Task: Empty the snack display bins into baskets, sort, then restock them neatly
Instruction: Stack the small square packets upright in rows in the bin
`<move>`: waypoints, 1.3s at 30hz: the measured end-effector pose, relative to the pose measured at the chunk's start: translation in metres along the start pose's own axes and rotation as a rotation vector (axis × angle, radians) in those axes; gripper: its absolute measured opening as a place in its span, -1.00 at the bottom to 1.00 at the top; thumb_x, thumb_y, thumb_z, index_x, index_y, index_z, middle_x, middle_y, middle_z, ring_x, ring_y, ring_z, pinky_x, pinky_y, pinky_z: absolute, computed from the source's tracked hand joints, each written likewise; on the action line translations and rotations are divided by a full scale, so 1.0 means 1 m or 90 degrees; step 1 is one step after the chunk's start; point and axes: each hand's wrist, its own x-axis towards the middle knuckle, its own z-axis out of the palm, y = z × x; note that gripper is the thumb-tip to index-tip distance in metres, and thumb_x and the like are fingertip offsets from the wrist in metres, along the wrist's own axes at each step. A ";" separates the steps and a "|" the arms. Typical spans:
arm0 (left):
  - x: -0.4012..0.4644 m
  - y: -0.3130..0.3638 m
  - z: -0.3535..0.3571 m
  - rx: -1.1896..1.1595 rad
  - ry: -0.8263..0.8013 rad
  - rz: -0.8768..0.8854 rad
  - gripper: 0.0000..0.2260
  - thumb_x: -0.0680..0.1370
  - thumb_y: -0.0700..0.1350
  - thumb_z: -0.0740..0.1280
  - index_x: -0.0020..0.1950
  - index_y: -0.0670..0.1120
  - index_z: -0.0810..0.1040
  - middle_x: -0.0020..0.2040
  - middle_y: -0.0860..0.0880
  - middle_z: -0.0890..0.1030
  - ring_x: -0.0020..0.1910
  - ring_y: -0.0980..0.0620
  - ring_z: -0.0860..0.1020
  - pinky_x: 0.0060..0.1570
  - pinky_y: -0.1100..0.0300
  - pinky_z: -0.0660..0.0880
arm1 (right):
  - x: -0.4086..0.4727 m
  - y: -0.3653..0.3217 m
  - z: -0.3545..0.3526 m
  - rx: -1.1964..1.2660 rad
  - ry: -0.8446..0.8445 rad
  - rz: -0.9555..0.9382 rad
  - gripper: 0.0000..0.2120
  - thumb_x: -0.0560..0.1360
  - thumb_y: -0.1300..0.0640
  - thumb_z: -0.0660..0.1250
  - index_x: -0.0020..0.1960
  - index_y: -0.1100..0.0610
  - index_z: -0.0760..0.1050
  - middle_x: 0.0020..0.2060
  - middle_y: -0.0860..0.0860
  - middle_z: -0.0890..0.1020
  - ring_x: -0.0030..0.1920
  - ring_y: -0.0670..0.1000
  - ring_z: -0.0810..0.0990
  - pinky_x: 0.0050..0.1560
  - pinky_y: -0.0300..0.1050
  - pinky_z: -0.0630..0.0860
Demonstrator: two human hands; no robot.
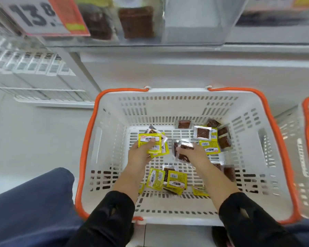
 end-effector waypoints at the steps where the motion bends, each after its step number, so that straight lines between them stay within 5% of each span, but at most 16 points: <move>1: -0.009 0.008 0.005 -0.042 -0.026 -0.003 -0.80 0.51 -0.13 0.43 0.13 -0.06 0.59 -0.04 -0.04 0.70 -0.06 -0.03 0.66 0.01 0.11 0.56 | -0.007 -0.005 -0.001 0.089 -0.004 0.011 -0.63 0.44 0.13 0.49 0.17 0.23 0.48 0.03 0.16 0.59 0.00 0.14 0.56 -0.12 -0.09 0.45; 4: -0.039 0.024 0.015 -0.145 -0.090 0.008 -0.86 0.57 -0.13 0.34 0.11 -0.05 0.58 -0.10 0.00 0.69 -0.09 0.01 0.63 -0.03 0.16 0.51 | -0.032 -0.019 -0.003 0.314 -0.054 0.024 -0.74 0.46 0.11 0.45 0.11 0.17 0.54 -0.09 0.11 0.65 -0.09 0.08 0.63 -0.06 -0.04 0.56; 7: -0.066 0.031 0.018 -0.174 -0.120 0.040 -0.85 0.56 -0.13 0.34 0.12 -0.07 0.60 -0.09 -0.02 0.69 -0.08 0.00 0.63 0.03 0.13 0.52 | -0.056 -0.029 -0.006 0.448 -0.090 0.008 -0.89 0.55 0.23 0.29 -0.01 0.19 0.59 -0.23 0.11 0.67 -0.25 0.09 0.62 0.33 0.12 0.39; 8: -0.074 0.032 0.018 -0.166 -0.128 0.054 -0.84 0.55 -0.13 0.35 0.12 -0.07 0.60 -0.08 -0.03 0.69 -0.09 0.00 0.63 0.03 0.12 0.52 | -0.066 -0.031 -0.007 0.432 -0.091 -0.010 -0.87 0.55 0.24 0.27 0.01 0.21 0.59 -0.23 0.11 0.66 -0.29 0.10 0.58 0.32 0.15 0.41; 11: -0.093 0.037 0.015 -0.105 -0.133 0.097 -0.82 0.53 -0.11 0.38 0.13 -0.05 0.61 -0.05 -0.05 0.68 -0.10 -0.02 0.63 -0.05 0.13 0.53 | -0.086 -0.036 -0.012 0.344 -0.056 -0.091 -0.79 0.53 0.26 0.31 0.13 0.31 0.55 -0.31 0.07 0.67 -0.37 0.06 0.58 -0.18 -0.05 0.56; 13: -0.103 0.043 0.013 -0.054 -0.133 0.124 -0.80 0.52 -0.11 0.40 0.13 -0.07 0.61 -0.03 -0.07 0.69 -0.09 -0.04 0.64 -0.07 0.11 0.54 | -0.099 -0.037 -0.019 0.289 -0.038 -0.126 -0.80 0.49 0.22 0.40 0.04 0.32 0.52 -0.35 0.08 0.65 -0.30 0.14 0.56 -0.08 0.03 0.47; 17: -0.118 0.050 0.012 0.005 -0.135 0.164 -0.82 0.51 -0.11 0.42 0.10 -0.08 0.62 -0.02 -0.11 0.70 -0.07 -0.07 0.65 -0.05 0.06 0.55 | -0.118 -0.038 -0.023 0.258 -0.067 -0.157 -0.82 0.49 0.13 0.41 0.09 0.09 0.58 -0.05 0.07 0.70 0.01 0.08 0.64 0.10 0.10 0.56; 21: -0.129 0.049 0.015 0.019 -0.138 0.172 -0.78 0.51 -0.10 0.42 0.13 -0.09 0.61 0.00 -0.13 0.70 -0.07 -0.07 0.65 -0.11 0.11 0.55 | -0.132 -0.046 -0.018 0.288 -0.061 -0.139 -0.78 0.61 0.24 0.18 0.20 0.13 0.51 -0.53 0.05 0.44 -0.45 0.01 0.46 -0.27 -0.08 0.50; 26: -0.135 0.052 0.013 0.040 -0.202 0.145 -0.77 0.51 -0.13 0.41 0.14 -0.14 0.62 0.03 -0.18 0.68 -0.06 -0.08 0.64 0.03 0.02 0.53 | -0.134 -0.047 -0.018 0.273 -0.014 -0.130 -0.63 0.61 0.25 0.12 0.40 0.09 0.40 -0.65 -0.03 0.35 -0.46 0.01 0.38 -0.19 -0.08 0.47; 30: -0.140 0.056 0.016 0.125 -0.238 0.162 -0.75 0.49 -0.15 0.44 0.15 -0.13 0.60 0.03 -0.15 0.69 -0.05 -0.06 0.66 -0.04 0.10 0.54 | -0.137 -0.049 -0.022 0.258 0.005 -0.146 -0.64 0.60 0.22 0.13 0.37 0.09 0.41 -0.51 0.03 0.45 -0.31 0.12 0.42 -0.10 0.01 0.45; 34: -0.142 0.059 0.018 0.142 -0.225 0.180 -0.81 0.49 -0.19 0.43 0.09 -0.17 0.62 -0.02 -0.14 0.70 -0.10 -0.06 0.67 -0.10 0.15 0.56 | -0.141 -0.049 -0.018 0.252 -0.025 -0.167 -0.69 0.59 0.08 0.22 0.32 0.03 0.44 0.07 0.06 0.60 0.01 0.09 0.59 0.05 0.11 0.54; 37: -0.144 0.062 0.019 0.140 -0.218 0.197 -0.82 0.49 -0.21 0.44 0.08 -0.19 0.62 -0.05 -0.15 0.71 -0.13 -0.08 0.67 -0.08 0.11 0.60 | -0.148 -0.049 -0.019 0.239 -0.066 -0.206 -0.87 0.62 0.12 0.22 0.00 0.02 0.55 -0.21 -0.11 0.69 -0.18 -0.08 0.65 0.02 0.06 0.56; 39: -0.146 0.063 0.019 0.144 -0.218 0.201 -0.82 0.49 -0.21 0.44 0.08 -0.18 0.62 -0.05 -0.15 0.71 -0.12 -0.09 0.67 -0.06 0.10 0.59 | -0.151 -0.050 -0.018 0.219 -0.074 -0.237 -0.87 0.61 0.16 0.23 0.02 0.05 0.57 -0.21 -0.07 0.71 -0.20 -0.09 0.68 -0.09 -0.05 0.57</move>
